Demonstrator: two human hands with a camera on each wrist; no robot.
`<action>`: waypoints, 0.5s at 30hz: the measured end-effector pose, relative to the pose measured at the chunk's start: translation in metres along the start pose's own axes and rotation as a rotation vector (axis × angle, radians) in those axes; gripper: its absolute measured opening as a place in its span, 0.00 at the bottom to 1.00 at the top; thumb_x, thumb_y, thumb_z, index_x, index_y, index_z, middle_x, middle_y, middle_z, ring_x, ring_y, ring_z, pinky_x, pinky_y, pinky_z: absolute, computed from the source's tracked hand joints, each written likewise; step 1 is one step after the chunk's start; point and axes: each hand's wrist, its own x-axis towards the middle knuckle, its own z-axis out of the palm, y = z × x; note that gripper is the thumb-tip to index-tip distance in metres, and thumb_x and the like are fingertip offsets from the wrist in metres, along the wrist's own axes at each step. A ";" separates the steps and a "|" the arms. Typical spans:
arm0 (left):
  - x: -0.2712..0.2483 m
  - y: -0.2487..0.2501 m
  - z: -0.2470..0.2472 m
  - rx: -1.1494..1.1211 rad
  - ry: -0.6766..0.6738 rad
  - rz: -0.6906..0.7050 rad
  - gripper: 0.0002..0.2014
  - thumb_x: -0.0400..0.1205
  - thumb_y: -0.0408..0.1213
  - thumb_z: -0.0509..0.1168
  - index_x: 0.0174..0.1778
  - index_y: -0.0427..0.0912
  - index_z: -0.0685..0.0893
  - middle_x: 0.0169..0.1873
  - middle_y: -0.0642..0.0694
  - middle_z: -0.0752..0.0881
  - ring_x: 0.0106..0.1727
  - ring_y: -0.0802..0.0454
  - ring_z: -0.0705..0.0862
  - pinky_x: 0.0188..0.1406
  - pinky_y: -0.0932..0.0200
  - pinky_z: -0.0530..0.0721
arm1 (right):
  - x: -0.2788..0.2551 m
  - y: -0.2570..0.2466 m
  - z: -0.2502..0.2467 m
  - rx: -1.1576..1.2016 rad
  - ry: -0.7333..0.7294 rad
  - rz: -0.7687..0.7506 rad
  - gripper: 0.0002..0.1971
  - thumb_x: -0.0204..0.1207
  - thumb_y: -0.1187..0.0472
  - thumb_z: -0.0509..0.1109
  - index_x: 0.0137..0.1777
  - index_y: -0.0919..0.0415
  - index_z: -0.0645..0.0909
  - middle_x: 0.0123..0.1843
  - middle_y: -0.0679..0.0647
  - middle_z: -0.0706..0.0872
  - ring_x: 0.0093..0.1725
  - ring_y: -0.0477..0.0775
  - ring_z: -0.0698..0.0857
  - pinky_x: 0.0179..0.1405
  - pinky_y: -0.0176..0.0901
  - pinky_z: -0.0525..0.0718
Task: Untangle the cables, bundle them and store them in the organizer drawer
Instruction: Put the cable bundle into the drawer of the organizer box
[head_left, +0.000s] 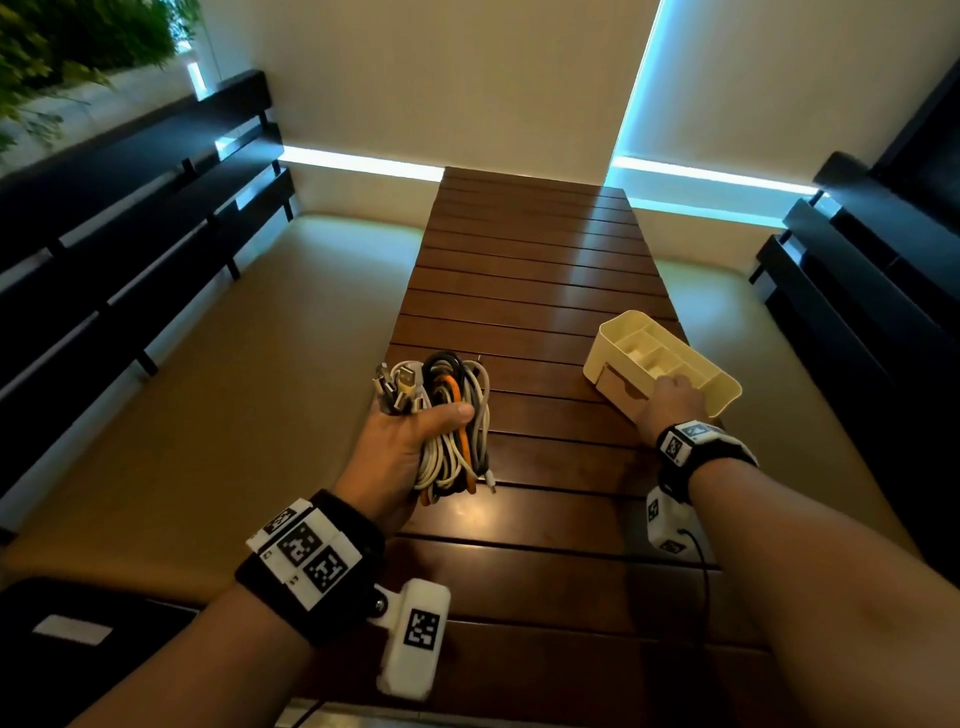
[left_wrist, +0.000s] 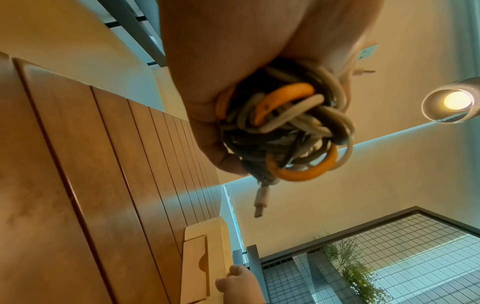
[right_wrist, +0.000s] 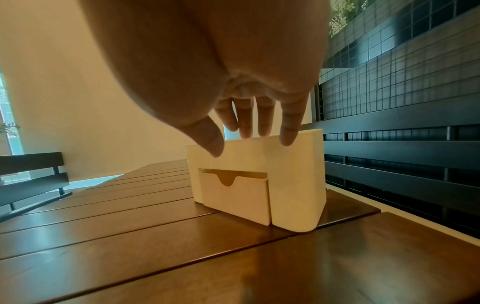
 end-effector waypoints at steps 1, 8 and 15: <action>0.001 0.000 0.001 0.011 -0.009 0.003 0.23 0.72 0.32 0.73 0.65 0.41 0.84 0.56 0.31 0.88 0.50 0.35 0.89 0.40 0.41 0.89 | 0.000 0.001 0.000 0.004 0.008 -0.006 0.18 0.81 0.61 0.65 0.69 0.64 0.73 0.72 0.62 0.73 0.69 0.69 0.75 0.64 0.62 0.78; 0.000 0.007 0.009 0.033 -0.062 0.005 0.22 0.74 0.33 0.72 0.65 0.42 0.83 0.56 0.29 0.86 0.48 0.33 0.87 0.47 0.23 0.83 | -0.012 0.005 0.000 0.067 0.037 -0.055 0.13 0.82 0.65 0.60 0.64 0.61 0.79 0.62 0.62 0.84 0.60 0.66 0.83 0.58 0.59 0.85; -0.006 0.008 0.011 0.022 -0.089 -0.034 0.21 0.73 0.33 0.73 0.64 0.42 0.84 0.54 0.32 0.87 0.47 0.36 0.89 0.37 0.42 0.89 | -0.037 0.008 0.001 0.106 0.037 -0.138 0.17 0.80 0.67 0.60 0.66 0.53 0.80 0.59 0.60 0.87 0.56 0.64 0.85 0.53 0.53 0.86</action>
